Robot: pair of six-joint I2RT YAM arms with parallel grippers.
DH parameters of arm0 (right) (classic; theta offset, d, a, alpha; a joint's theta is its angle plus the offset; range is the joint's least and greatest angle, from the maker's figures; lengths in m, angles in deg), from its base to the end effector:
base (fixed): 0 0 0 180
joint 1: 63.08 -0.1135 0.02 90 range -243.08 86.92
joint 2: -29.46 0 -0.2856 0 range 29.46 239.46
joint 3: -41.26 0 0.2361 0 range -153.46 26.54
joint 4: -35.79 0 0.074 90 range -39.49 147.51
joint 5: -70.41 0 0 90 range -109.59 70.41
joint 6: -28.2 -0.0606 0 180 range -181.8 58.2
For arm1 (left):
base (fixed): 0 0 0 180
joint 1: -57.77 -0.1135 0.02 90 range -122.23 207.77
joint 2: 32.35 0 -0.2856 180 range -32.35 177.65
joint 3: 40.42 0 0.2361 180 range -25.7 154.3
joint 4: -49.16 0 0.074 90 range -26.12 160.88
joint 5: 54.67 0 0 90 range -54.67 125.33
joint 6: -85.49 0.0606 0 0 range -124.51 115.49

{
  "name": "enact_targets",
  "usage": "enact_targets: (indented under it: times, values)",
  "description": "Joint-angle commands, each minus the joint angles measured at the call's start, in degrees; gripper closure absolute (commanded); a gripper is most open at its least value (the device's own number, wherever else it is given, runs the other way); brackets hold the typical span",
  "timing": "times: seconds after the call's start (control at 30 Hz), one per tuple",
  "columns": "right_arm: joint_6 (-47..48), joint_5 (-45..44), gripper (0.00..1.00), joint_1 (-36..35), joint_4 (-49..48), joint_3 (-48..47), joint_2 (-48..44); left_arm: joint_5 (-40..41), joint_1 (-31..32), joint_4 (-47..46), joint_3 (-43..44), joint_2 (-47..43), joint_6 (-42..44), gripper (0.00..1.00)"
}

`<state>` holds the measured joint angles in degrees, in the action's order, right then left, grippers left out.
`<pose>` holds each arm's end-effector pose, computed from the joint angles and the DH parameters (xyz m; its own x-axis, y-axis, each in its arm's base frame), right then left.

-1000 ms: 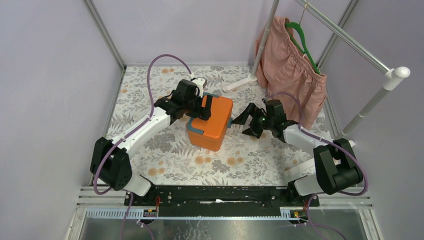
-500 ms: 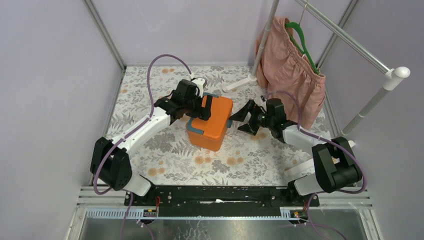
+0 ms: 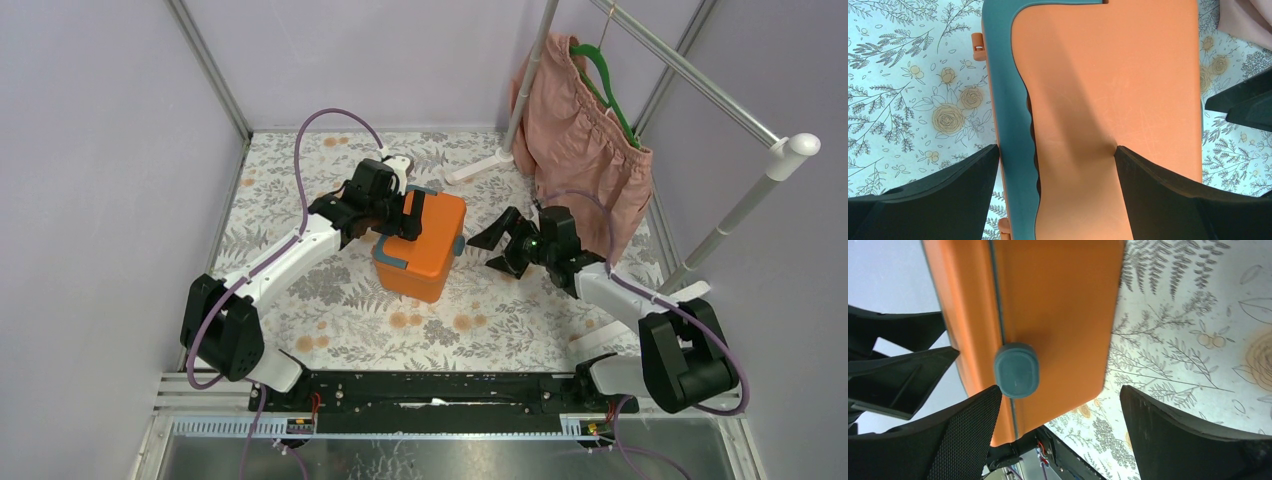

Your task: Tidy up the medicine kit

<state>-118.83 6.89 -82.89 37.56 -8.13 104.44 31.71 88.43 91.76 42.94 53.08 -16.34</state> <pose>0.2475 0.1179 0.2284 -0.8024 0.5091 -0.3114 -0.0051 0.5159 0.8566 0.2809 -0.1710 0.2951 -0.7042 0.1796 -0.6870 0.4119 0.8913 -0.1892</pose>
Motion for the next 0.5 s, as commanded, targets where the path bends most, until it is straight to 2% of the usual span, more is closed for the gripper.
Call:
enact_targets:
  times: [0.0,0.47]
  values:
    - [-1.14,-1.23,0.02,-0.29,1.02,0.88,0.76,-0.49,0.26,4.07,-2.03,1.78,1.99,0.08]
    - [-1.65,2.96,0.02,-0.35,-2.79,-2.49,7.72,-0.95,0.28,4.04,-1.96,1.93,1.90,0.08]
